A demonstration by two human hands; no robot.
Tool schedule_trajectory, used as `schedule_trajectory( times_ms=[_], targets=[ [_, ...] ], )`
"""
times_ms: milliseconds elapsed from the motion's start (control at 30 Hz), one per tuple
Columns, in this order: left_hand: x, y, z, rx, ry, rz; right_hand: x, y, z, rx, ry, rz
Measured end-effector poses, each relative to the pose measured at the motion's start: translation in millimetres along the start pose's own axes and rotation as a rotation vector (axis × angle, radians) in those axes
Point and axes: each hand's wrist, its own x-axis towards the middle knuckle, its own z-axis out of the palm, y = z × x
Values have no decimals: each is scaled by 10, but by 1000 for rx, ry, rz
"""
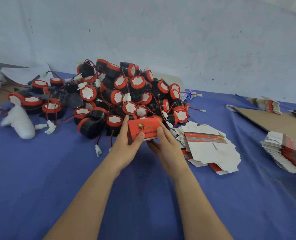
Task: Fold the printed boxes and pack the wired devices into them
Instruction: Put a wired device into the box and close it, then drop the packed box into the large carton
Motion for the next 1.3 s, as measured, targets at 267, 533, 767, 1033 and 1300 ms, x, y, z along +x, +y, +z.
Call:
schedule_trajectory(
  times_ms=[267,533,767,1033,1300],
  targets=[
    [16,-26,5,-165,32,-23,-5,-16,44,-202,1,-94],
    [-9,-45,105,-173,41,-41,-17,-28,69,-127,-63,-49],
    [46,-59,108,-364,79,-45,-13,48,121,194,103,36],
    [63,-111,128,-364,9,-42,28,56,78,170,164,100],
    [-22,85,-8,-367,-64,7,-71,-105,85,-54,-23,-1]
  ],
)
